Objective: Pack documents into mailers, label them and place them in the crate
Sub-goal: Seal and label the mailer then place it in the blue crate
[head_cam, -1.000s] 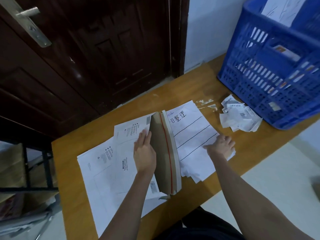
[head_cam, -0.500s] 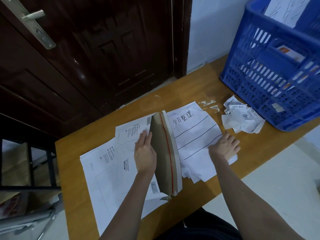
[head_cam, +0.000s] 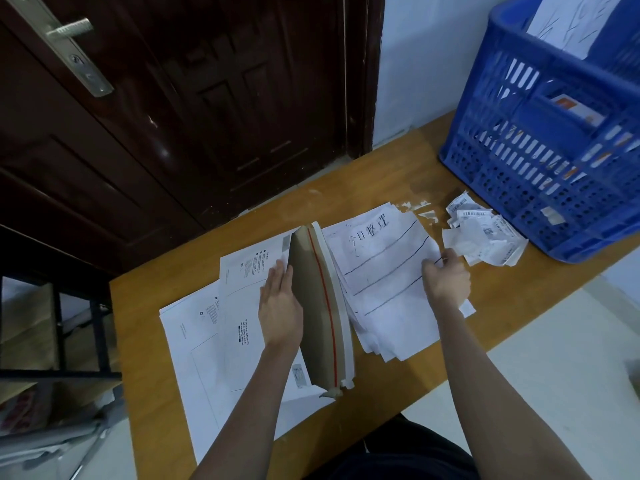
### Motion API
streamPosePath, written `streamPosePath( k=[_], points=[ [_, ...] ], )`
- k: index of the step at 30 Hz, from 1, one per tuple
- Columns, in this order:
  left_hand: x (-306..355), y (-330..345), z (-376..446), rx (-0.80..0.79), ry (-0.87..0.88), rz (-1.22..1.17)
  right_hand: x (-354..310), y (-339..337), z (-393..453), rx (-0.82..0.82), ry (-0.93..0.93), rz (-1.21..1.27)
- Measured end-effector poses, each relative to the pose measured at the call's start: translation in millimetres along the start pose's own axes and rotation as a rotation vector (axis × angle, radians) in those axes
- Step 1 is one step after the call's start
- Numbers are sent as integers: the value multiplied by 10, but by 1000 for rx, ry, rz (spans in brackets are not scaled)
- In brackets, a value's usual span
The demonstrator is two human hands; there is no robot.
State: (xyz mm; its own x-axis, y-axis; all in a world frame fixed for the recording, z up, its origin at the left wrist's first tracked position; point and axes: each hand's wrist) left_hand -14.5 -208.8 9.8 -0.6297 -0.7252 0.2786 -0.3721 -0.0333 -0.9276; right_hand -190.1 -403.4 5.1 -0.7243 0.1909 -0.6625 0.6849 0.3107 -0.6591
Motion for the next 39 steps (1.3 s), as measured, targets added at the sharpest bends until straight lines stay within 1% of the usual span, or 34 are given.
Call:
streamPosePath(
  k=[3,6,8,12,15,19,22,24,26,29,31,37,39],
  points=[
    [-69,-18,-1,8,-10,1,-144,-57,2,24,-77,184],
    [-142,-18,6,-12,-45,12,-305,-122,8,-17,-130,310],
    [-174,-22,5,-16,-55,13,-420,-162,-5,-57,-162,338],
    [-189,-38,-10,-12,-71,-22,-587,-167,-37,-119,-239,266],
    [-184,-50,0,-2,-78,-68,-657,-123,-78,-176,-220,122],
    [-211,-55,9,-8,-70,-57,-706,-77,-156,-189,-221,-40],
    [-253,-31,31,-28,-47,-59,-736,-80,-205,-177,-206,-54],
    [-273,-20,38,-25,-43,16,-773,-103,-252,-168,-213,-73],
    [-275,-10,42,-32,-49,-9,-824,-116,-305,-166,-241,-108],
    [-258,-24,37,-6,-95,25,-921,-102,-403,-181,-286,-127],
    [-258,-17,33,-14,-90,80,-982,-62,-454,-198,-319,-126],
    [-309,-5,53,10,-114,36,-1170,40,-546,-258,-412,-144],
    [-297,-9,44,15,-127,-11,-1203,49,-584,-274,-428,-129]
  ],
)
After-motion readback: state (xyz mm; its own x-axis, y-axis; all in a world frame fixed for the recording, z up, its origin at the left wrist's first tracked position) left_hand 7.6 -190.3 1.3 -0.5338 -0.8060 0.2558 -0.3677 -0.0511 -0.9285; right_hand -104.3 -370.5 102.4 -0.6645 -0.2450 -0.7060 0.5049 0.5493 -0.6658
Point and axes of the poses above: each hand's wrist, its own z-axis towards the middle knuckle, its own y-axis out of the palm, x = y × z, and after that the axes turned 12 degrees about -x, right-handed
